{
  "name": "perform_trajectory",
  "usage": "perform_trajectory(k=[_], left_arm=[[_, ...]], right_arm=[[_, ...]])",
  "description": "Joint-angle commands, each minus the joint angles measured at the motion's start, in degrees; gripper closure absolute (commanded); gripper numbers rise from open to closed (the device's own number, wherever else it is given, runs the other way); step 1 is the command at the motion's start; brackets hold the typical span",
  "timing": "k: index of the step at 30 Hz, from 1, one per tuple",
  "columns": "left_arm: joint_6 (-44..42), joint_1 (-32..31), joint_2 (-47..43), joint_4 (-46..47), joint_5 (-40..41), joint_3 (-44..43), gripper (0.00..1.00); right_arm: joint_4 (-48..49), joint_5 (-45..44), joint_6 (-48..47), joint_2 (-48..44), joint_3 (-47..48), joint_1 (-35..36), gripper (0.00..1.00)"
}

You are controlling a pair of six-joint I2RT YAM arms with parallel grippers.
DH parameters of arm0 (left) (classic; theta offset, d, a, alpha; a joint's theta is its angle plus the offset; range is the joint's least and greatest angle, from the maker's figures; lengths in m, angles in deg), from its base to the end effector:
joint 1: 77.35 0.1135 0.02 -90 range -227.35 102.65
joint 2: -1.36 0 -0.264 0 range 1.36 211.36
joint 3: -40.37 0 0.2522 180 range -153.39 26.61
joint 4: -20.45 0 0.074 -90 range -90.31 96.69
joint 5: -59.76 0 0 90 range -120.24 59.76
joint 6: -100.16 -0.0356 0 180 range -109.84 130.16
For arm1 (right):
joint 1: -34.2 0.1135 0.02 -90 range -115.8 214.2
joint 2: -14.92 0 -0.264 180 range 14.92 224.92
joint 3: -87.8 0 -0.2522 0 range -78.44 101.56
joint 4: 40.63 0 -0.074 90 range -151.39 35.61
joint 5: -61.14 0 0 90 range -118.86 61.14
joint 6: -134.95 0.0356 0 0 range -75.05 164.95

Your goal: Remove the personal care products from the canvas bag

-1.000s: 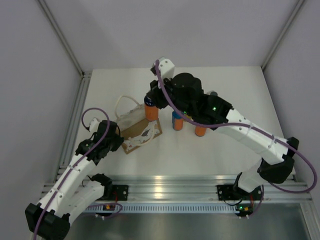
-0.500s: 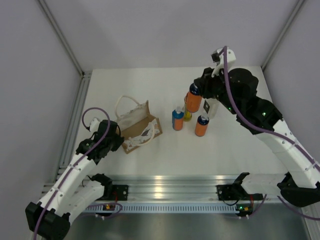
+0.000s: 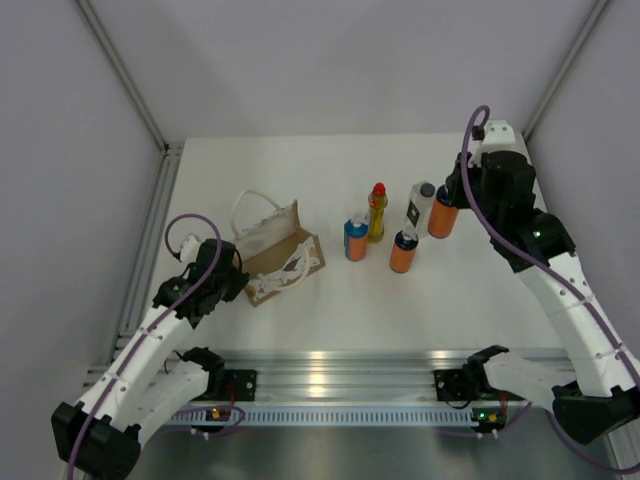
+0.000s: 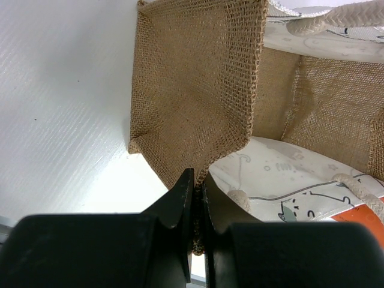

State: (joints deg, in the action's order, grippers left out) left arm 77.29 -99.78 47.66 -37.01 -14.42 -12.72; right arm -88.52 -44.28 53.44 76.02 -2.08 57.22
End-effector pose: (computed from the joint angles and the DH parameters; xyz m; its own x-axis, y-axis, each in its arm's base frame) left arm 0.1485 -0.0508 0.2504 -0.4690 -0.7655 -0.4406 -0.5782 0.6432 -0.5020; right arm 0.2020 0.0755 0.4319 -0.3159 0.0204 -0.9486 -0.0999 0.9935 0.0546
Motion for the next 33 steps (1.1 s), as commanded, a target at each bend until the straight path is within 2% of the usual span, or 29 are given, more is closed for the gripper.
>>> perform_trajectory(k=[1, 14, 22, 28, 31, 32, 33], left_arm=[[-1.13, 0.02, 0.89, -1.30, -0.61, -0.13, 1.00], [-1.13, 0.02, 0.89, -1.39, -1.05, -0.48, 1.00], [-1.04, 0.02, 0.72, -1.47, -1.58, -0.40, 1.00], [-1.30, 0.02, 0.45, -1.47, -1.05, -0.48, 1.00], [-1.39, 0.02, 0.19, -1.47, -0.87, -0.48, 1.00], [-1.39, 0.11, 0.10, -1.47, -0.87, -0.57, 1.00], [-1.39, 0.02, 0.19, -1.47, -0.87, -0.66, 1.00]], right_arm=[[7.23, 1.18, 2.31, -3.79, -2.69, -3.42, 1.00], [23.40, 2.94, 2.67, -7.05, -21.76, -7.21, 1.00], [31.04, 5.92, 1.79, -5.73, -28.80, -9.22, 1.00], [31.85, 7.25, 1.97, -4.24, -30.92, -9.93, 1.00], [31.76, 7.25, 2.14, -3.97, -31.71, -10.02, 0.83], [31.76, 7.25, 2.23, -4.06, -32.23, -10.02, 0.65], [31.76, 7.16, 2.06, -4.41, -32.32, -9.93, 0.59]])
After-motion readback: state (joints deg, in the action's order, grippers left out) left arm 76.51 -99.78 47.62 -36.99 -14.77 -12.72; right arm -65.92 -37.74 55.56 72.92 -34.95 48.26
